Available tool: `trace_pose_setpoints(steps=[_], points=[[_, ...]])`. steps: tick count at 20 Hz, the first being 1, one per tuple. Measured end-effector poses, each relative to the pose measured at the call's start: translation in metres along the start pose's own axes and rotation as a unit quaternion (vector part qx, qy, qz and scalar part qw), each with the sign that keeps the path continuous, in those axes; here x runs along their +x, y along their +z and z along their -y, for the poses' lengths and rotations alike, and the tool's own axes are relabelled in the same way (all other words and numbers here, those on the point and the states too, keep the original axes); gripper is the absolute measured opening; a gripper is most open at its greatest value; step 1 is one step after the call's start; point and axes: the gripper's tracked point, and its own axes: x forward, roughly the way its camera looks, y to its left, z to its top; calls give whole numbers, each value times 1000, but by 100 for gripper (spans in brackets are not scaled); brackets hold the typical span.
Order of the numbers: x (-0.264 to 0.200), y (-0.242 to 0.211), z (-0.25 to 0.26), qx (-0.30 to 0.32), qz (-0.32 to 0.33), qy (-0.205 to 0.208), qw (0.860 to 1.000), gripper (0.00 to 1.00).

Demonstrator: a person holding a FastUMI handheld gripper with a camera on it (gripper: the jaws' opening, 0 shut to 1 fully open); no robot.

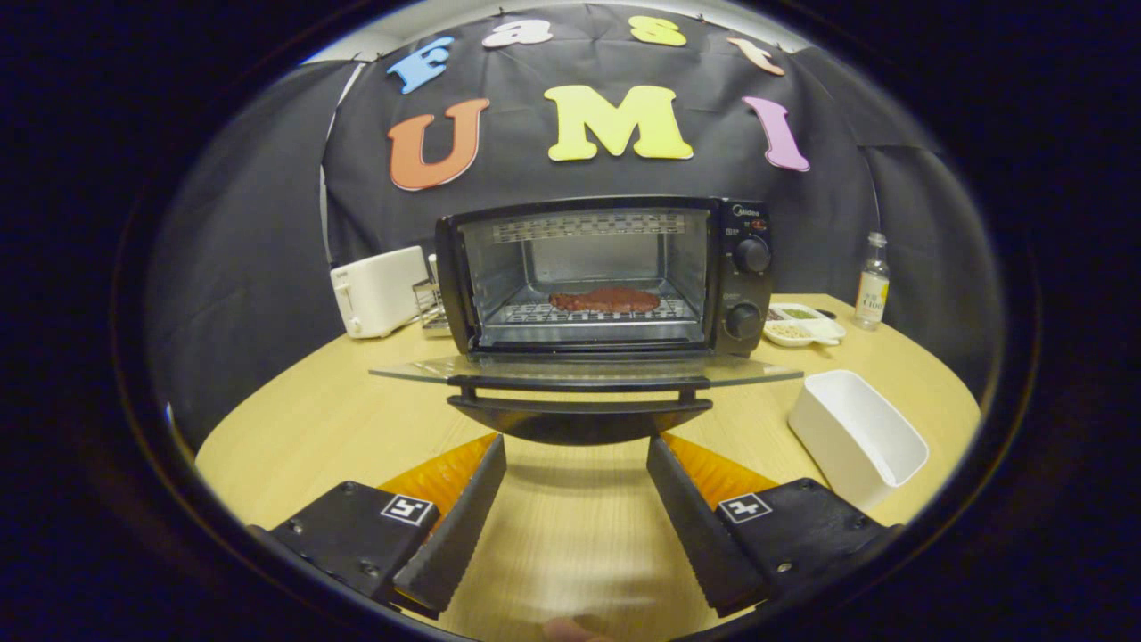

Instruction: Open the toaster oven, put the food inside, and close the toaster oven door.

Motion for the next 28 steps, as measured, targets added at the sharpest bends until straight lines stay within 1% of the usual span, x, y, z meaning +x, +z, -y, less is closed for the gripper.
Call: trace_pose_setpoints(steps=[1, 2, 5, 11, 16, 18, 20, 22, 24, 26, 28], points=[[1, 2, 2, -7, 2, -9, 1000, 100], [2, 5, 1, -10, 5, -9, 1000, 100], [1, 15, -9, -12, 14, 2, 1000, 100], [3, 54, -16, -16, 51, 3, 999, 100], [16, 97, -13, -6, 74, -2, 997, 100], [24, 119, -13, 3, 81, 5, 997, 100], [22, 138, -1, 9, 96, -6, 995, 100], [4, 156, 7, 13, 118, -13, 993, 100], [-21, 165, 7, 8, 131, -5, 991, 100], [-55, 178, 14, -1, 151, -7, 988, 100], [-94, 200, 22, -3, 183, -17, 983, 100]])
